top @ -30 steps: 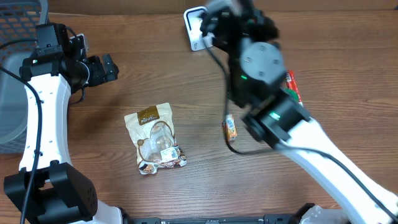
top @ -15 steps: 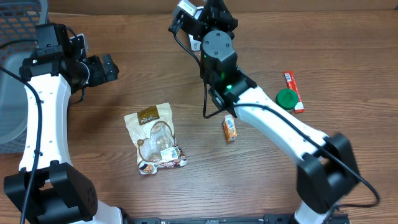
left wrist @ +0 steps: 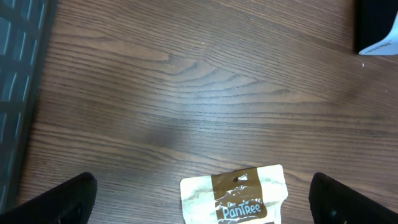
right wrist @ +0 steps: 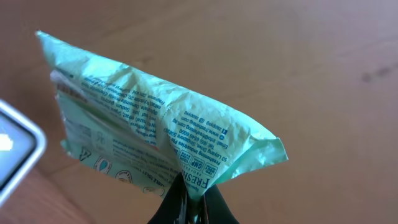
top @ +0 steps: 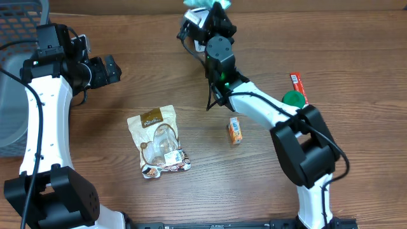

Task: Scan the item barcode
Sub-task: 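Hold the wipes pack's barcode in front of the white scanner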

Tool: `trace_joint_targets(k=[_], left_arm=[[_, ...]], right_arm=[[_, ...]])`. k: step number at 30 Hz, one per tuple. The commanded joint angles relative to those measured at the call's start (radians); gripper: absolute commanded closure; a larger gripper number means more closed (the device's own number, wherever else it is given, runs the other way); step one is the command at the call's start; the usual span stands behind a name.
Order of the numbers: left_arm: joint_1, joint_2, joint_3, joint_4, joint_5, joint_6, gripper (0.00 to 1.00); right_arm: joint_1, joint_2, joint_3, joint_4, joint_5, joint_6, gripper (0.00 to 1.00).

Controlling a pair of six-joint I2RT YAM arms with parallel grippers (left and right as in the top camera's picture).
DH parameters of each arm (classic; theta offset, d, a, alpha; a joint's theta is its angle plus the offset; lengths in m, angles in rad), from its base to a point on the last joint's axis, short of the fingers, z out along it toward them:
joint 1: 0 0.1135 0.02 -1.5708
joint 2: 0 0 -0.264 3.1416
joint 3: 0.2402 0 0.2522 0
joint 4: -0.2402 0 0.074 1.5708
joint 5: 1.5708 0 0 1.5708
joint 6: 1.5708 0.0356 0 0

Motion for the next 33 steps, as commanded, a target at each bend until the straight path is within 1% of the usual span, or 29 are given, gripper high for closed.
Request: trace_joint_targets(k=[1,4,6,9,14,18,22,25,33], left_arm=[[-0.002,0.000,0.003,0.001,-0.006,-0.009,0.00],[-0.002,0.000,0.002,0.001,-0.006,-0.009,0.00],[-0.002,0.000,0.003,0.001,-0.006,-0.009,0.00],[-0.002,0.000,0.002,0.001,-0.006,-0.009,0.00],[-0.002,0.000,0.002,0.001,-0.006,-0.009,0.00],[-0.002,0.000,0.003,0.001,-0.006,-0.009,0.00],[-0.002,0.000,0.003,0.001,-0.006,-0.009,0.00],[-0.002,0.000,0.002,0.001,-0.006,-0.009,0.00],[-0.002,0.000,0.002,0.000,-0.006,-0.009,0.00]], right_arm=[[-0.011,0.035,0.011,0.060,-0.034,0.009,0.96],[-0.028,0.060,0.012,0.114,-0.093,0.006,0.96],[-0.040,0.076,0.027,0.113,-0.109,0.000,0.96],[-0.061,0.106,0.081,0.091,-0.106,0.002,0.96],[-0.080,0.165,0.216,0.005,-0.107,0.008,0.96],[-0.080,0.200,0.276,-0.028,-0.125,0.009,0.96],[-0.080,0.225,0.283,-0.042,-0.136,-0.002,0.96],[-0.080,0.253,0.283,-0.045,-0.128,-0.048,0.96],[-0.080,0.288,0.283,-0.049,-0.109,-0.051,0.96]])
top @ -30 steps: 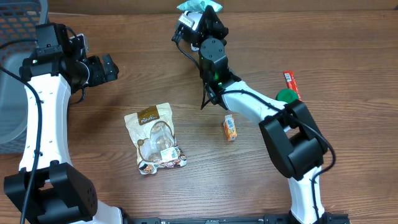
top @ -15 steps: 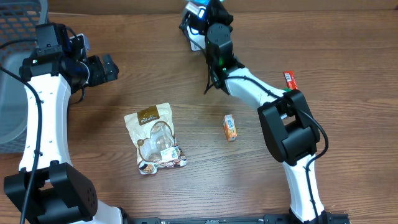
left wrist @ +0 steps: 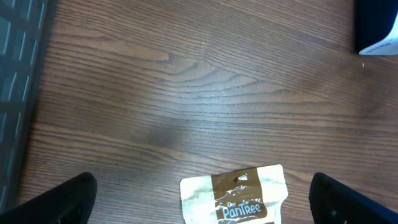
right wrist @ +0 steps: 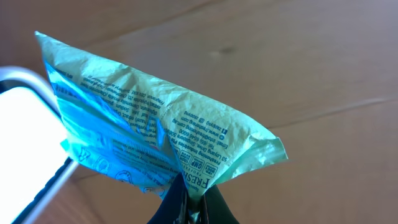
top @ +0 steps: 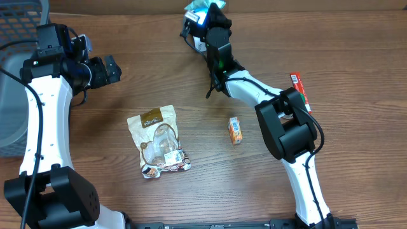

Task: Scan the item barcode
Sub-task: 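Hold the wipes pack's barcode in front of the white scanner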

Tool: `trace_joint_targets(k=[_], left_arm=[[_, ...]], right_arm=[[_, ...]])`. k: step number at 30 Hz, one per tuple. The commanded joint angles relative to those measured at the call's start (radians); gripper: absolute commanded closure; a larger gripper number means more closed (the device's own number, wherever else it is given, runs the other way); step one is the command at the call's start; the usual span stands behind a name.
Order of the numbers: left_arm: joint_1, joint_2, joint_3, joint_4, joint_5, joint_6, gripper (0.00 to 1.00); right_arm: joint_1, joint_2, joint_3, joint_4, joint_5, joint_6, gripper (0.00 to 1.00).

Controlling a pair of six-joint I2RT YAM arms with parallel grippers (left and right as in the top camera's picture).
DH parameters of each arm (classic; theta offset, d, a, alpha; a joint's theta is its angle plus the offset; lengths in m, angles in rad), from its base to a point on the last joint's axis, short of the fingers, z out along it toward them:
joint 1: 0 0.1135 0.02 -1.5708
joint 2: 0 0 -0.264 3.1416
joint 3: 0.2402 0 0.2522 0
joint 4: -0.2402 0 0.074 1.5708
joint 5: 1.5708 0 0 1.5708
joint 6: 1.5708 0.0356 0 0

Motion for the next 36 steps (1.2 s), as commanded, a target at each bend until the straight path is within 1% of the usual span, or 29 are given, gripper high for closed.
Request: trace_joint_targets(k=[1,7,13,19,26,30,36], left_arm=[[-0.002,0.000,0.002,0.001,-0.005,-0.009,0.00],[-0.002,0.000,0.003,0.001,-0.006,-0.009,0.01],[-0.002,0.000,0.003,0.001,-0.006,-0.009,0.00],[-0.002,0.000,0.002,0.001,-0.006,-0.009,0.00],[-0.002,0.000,0.003,0.001,-0.005,-0.009,0.00],[-0.002,0.000,0.002,0.001,-0.006,-0.009,0.00],[-0.002,0.000,0.002,0.001,-0.006,-0.009,0.00]], right_arm=[[0.002,0.006,0.030,0.010,0.021,-0.004,0.96],[0.002,0.029,0.030,0.009,0.069,-0.010,0.96],[0.010,0.032,0.030,-0.009,0.077,-0.084,0.96],[0.033,0.032,0.029,-0.015,0.085,-0.083,0.96],[0.050,0.032,0.029,-0.163,0.142,-0.074,0.96],[0.051,0.032,0.029,-0.163,0.182,-0.071,0.96],[0.062,0.032,0.029,-0.163,0.189,-0.071,0.96]])
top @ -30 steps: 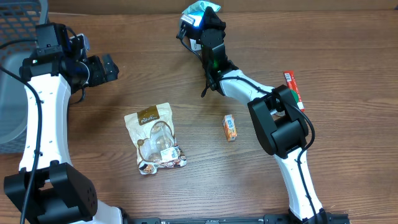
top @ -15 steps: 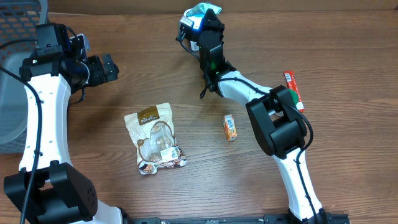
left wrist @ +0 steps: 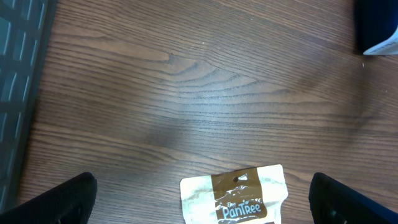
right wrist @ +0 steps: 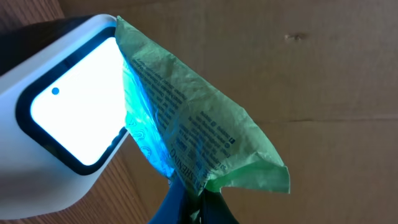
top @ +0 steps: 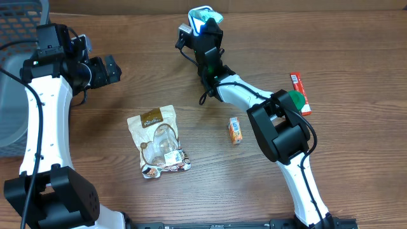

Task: Scan the item barcode
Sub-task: 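Hold the wipes pack's barcode in front of the white scanner, then carry the wipes pack right and set it on the table, release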

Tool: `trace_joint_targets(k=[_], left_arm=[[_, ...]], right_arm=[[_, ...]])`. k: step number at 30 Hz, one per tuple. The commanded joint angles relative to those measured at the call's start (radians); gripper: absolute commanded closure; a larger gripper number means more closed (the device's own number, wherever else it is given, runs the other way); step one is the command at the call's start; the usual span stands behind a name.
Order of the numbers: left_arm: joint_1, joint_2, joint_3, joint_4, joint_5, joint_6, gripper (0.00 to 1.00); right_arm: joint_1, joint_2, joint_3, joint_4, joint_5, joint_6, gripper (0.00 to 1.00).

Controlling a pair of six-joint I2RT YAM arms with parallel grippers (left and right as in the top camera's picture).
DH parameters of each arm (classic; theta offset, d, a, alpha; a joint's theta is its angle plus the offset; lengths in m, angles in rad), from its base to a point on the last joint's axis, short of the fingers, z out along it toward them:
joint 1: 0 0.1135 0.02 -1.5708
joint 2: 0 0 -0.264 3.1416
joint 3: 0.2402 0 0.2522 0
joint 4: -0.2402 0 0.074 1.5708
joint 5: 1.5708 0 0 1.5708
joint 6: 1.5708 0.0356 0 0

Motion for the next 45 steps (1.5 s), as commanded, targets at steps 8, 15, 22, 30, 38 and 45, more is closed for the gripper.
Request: trace_joint_targets(k=[8,15,22,30,38,45], left_arm=[[-0.002,0.000,0.003,0.000,-0.006,-0.009,0.00],[-0.002,0.000,0.002,0.001,-0.006,-0.009,0.00],[-0.002,0.000,0.003,0.001,-0.006,-0.009,0.00],[-0.002,0.000,0.003,0.000,-0.006,-0.009,0.00],[-0.002,0.000,0.002,0.001,-0.006,-0.009,0.00],[-0.002,0.000,0.003,0.000,-0.006,-0.009,0.00]], right_arm=[[0.034,-0.053,0.019,-0.018,0.048,0.166,0.96],[0.033,-0.252,0.019,-0.059,0.097,0.292,0.96],[0.033,-0.505,0.020,-0.393,0.214,0.630,0.96],[-0.035,-0.764,0.020,-1.223,0.086,1.455,0.96],[-0.193,-0.810,0.006,-1.758,-0.451,1.733,0.96],[-0.262,-0.802,-0.121,-1.894,-0.521,1.788,0.96]])
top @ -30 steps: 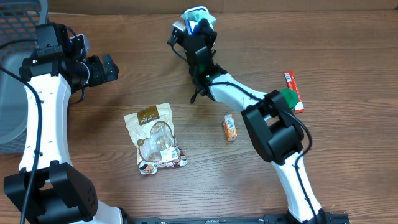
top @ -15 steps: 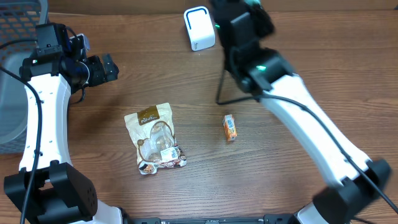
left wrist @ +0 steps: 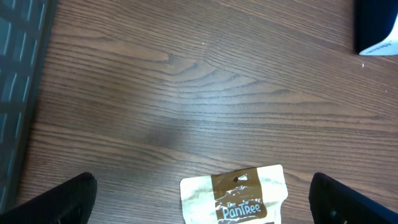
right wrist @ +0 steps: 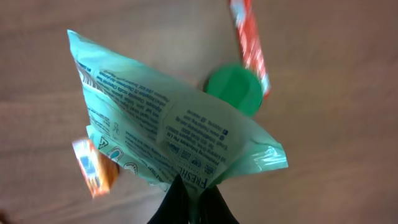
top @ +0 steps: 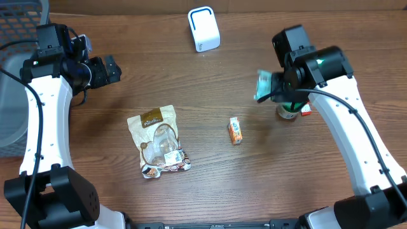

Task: Scan the item barcode
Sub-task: 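Carry the wipes pack right and set it on the table, release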

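Observation:
A pale green printed packet (right wrist: 161, 137) hangs pinched by one corner in my right gripper (right wrist: 194, 194), which is shut on it. In the overhead view the packet (top: 263, 85) hangs above the right part of the table, under the right gripper (top: 275, 89). The white barcode scanner (top: 203, 28) stands at the back middle, well apart from the packet; its corner (left wrist: 376, 31) shows in the left wrist view. My left gripper (top: 111, 69) hovers open at the left, with nothing between its fingers (left wrist: 62, 199).
A brown and white Pantree pouch (top: 159, 140) lies left of centre. A small orange box (top: 235, 130) lies mid-table. Below the packet are a green-capped item (right wrist: 235, 89) and a red stick pack (right wrist: 249, 37). A grey basket (top: 13, 95) stands at the left edge.
My right gripper, still shut on the green packet, has moved from the scanner's window at the back middle to the right side, over the green-capped item. The left arm has not moved.
My right gripper held the green packet just beside the scanner at the back. Then the packet was at the scanner's edge, then pressed against its lit window. Now it hangs away to the right. The left gripper stayed open at the left throughout.

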Tool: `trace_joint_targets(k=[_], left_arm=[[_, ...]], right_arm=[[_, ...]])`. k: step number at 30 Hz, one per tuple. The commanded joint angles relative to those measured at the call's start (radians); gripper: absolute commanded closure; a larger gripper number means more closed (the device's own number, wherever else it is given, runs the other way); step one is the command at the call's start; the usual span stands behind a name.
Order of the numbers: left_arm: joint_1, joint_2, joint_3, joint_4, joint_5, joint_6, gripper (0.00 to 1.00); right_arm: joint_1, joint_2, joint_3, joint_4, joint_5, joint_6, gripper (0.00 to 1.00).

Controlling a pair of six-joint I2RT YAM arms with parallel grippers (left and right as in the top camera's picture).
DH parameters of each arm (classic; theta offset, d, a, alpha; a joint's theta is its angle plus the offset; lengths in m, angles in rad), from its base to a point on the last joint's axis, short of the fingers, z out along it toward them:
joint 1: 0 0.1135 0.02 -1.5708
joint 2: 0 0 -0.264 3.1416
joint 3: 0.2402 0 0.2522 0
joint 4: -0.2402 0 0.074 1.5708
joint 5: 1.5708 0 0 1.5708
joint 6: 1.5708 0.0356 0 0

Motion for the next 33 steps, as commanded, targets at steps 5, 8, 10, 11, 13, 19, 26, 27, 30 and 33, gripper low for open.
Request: trace_joint_targets(k=[5,8,10,11,13,19,26,27,30,33], left_arm=[[-0.002,0.000,0.002,0.001,-0.006,-0.009,0.00],[-0.002,0.000,0.002,0.001,-0.006,-0.009,0.00],[-0.002,0.000,0.002,0.001,-0.006,-0.009,0.00],[-0.002,0.000,0.002,0.001,-0.006,-0.009,0.00],[-0.002,0.000,0.002,0.001,-0.006,-0.009,0.00],[-0.002,0.000,0.002,0.001,-0.006,-0.009,0.00],[-0.002,0.000,0.002,0.001,-0.006,-0.009,0.00],[-0.002,0.000,0.002,0.001,-0.006,-0.009,0.00],[-0.002,0.000,0.002,0.001,-0.006,-0.009,0.00],[-0.002,0.000,0.003,0.001,-0.006,-0.009,0.00]], right_arm=[[-0.027,-0.009,-0.119,0.019,-0.088,0.359,0.94],[-0.027,-0.009,-0.169,0.045,-0.102,0.460,0.91],[-0.027,-0.010,-0.211,0.075,-0.104,0.489,0.91],[-0.027,-0.009,-0.230,0.091,-0.104,0.492,0.91],[-0.027,-0.009,-0.274,0.132,-0.103,0.492,0.91],[-0.027,-0.009,-0.387,0.246,-0.103,0.511,0.90],[-0.027,-0.009,-0.404,0.257,-0.103,0.512,0.41],[-0.027,-0.009,-0.404,0.257,-0.103,0.512,0.41],[-0.024,-0.009,-0.404,0.256,-0.118,0.493,0.41],[-0.022,-0.009,-0.404,0.261,-0.222,0.362,0.41]])
